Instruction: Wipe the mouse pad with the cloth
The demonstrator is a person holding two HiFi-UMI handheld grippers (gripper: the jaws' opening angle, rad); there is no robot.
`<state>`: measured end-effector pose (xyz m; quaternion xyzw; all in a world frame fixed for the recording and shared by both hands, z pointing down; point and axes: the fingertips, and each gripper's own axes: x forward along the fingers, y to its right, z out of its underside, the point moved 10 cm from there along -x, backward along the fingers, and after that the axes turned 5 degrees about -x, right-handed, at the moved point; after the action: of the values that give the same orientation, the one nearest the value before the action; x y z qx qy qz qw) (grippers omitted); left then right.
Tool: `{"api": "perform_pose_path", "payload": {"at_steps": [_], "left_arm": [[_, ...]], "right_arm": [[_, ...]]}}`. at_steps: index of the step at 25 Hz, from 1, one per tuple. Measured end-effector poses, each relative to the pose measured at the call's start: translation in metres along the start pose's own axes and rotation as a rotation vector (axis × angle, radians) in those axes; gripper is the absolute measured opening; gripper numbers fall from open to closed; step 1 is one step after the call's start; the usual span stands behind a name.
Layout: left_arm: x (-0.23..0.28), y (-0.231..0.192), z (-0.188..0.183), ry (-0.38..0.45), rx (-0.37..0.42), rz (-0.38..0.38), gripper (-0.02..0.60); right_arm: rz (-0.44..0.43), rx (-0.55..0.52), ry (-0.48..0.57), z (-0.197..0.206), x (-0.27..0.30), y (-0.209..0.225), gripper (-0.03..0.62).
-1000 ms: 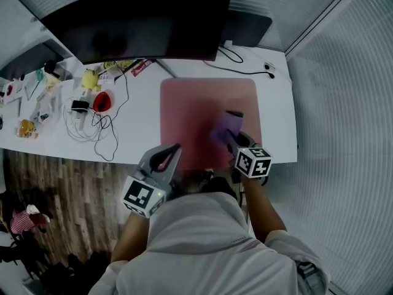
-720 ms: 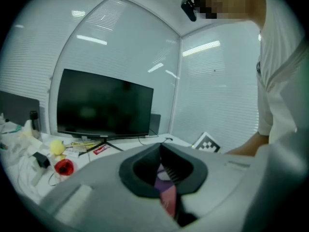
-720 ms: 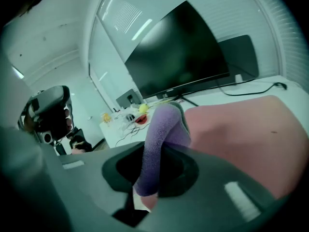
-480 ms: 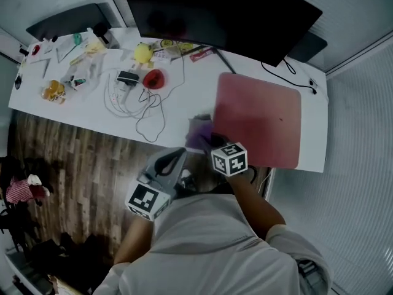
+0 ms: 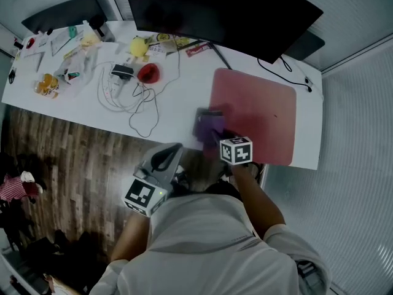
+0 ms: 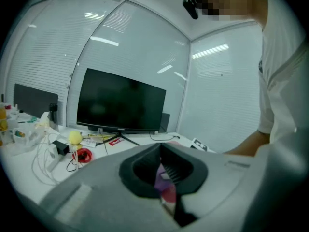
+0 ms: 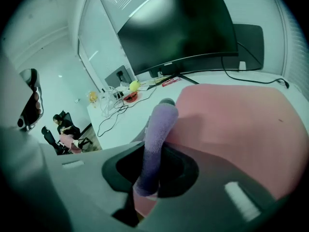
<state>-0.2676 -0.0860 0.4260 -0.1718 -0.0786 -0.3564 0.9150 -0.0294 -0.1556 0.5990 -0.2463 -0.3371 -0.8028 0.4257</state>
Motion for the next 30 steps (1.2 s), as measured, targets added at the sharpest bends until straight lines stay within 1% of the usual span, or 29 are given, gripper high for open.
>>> {"api": "perform_pose_path", "payload": {"at_steps": [5,9,14,18,25,30], "left_arm": [[0.039,0.043,-0.002,-0.016,0.015,0.031,0.003],[0.067,0.080,-0.001,-0.031,0.017,0.060,0.003],[0.102,0.125,-0.001,-0.038,0.030,0.093,0.003],[0.127,0.161,0.007,-0.031,0.046,0.130,0.003],[0.160,0.221,0.017,-0.038,0.060,0.170,0.003],[0.168,0.244,0.024,-0.052,0.059,0.170,0.003]], "right_arm": [[0.059,0.064,0.006,0.023,-0.037,0.059,0.060],[0.109,0.119,0.007,0.046,-0.078,0.107,0.061],[0.202,0.198,0.025,0.080,-0.138,0.172,0.061],[0.287,0.231,0.049,0.104,-0.185,0.217,0.061],[0.401,0.289,0.087,0.143,-0.255,0.290,0.061],[0.480,0.333,0.090,0.165,-0.290,0.330,0.063]]}}
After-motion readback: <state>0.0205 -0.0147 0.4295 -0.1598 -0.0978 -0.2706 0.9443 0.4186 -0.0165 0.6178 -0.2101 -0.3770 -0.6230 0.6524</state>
